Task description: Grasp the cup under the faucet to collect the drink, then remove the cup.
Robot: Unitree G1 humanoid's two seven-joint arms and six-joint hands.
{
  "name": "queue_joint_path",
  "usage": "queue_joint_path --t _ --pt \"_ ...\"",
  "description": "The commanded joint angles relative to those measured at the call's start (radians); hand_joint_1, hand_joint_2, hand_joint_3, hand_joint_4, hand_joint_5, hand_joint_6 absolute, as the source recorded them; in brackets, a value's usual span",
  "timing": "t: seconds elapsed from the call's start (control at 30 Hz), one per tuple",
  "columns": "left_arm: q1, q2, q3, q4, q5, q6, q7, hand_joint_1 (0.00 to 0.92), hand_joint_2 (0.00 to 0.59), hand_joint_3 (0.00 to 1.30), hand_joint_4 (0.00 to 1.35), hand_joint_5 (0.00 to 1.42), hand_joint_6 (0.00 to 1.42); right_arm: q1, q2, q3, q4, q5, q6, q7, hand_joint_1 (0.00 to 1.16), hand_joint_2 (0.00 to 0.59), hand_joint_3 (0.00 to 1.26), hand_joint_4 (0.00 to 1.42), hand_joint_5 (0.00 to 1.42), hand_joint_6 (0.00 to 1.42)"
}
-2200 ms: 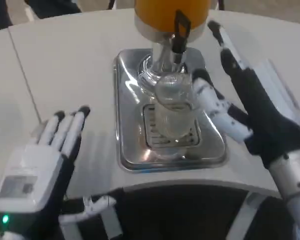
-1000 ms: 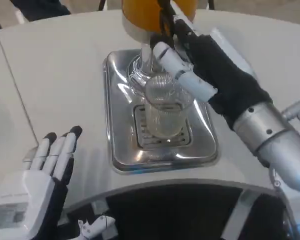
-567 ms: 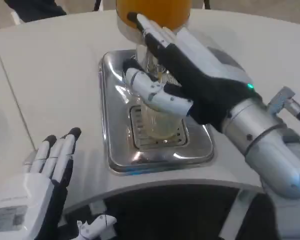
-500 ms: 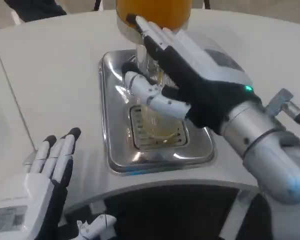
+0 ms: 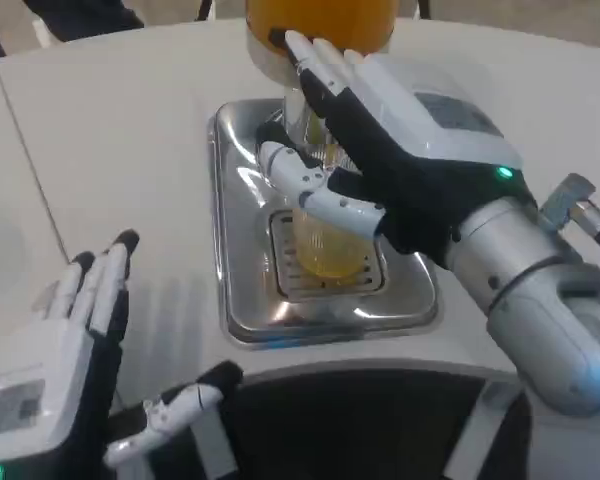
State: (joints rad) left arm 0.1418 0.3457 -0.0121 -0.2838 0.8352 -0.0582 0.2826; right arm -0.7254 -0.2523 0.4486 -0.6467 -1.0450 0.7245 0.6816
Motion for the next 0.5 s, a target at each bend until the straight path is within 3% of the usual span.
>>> queue_joint_path --t 0.03,0.27,0.5 --pt "-0.091 -0.021 -0.030 0.071 -0.024 0.005 -0.005 0.007 0.069 0.00 0.00 0.01 0.08 0.052 0.027 -0.001 0.017 0.015 -0.061 -0.008 0.05 0.547 0.03 0.00 0.00 0.02" --pt "-0.229 -0.055 -0.075 0.181 -0.084 -0.004 -0.004 0.199 0.063 0.00 0.00 0.00 0.06 0.043 0.055 -0.037 0.063 -0.003 -0.089 -0.002 0.05 0.553 0.03 0.00 0.00 0.01" --pt "-0.322 -0.074 -0.113 0.259 -0.130 -0.015 -0.009 0.259 0.062 0.00 0.00 0.00 0.06 0.059 0.079 -0.057 0.071 -0.018 -0.109 -0.012 0.05 0.554 0.03 0.00 0.00 0.00"
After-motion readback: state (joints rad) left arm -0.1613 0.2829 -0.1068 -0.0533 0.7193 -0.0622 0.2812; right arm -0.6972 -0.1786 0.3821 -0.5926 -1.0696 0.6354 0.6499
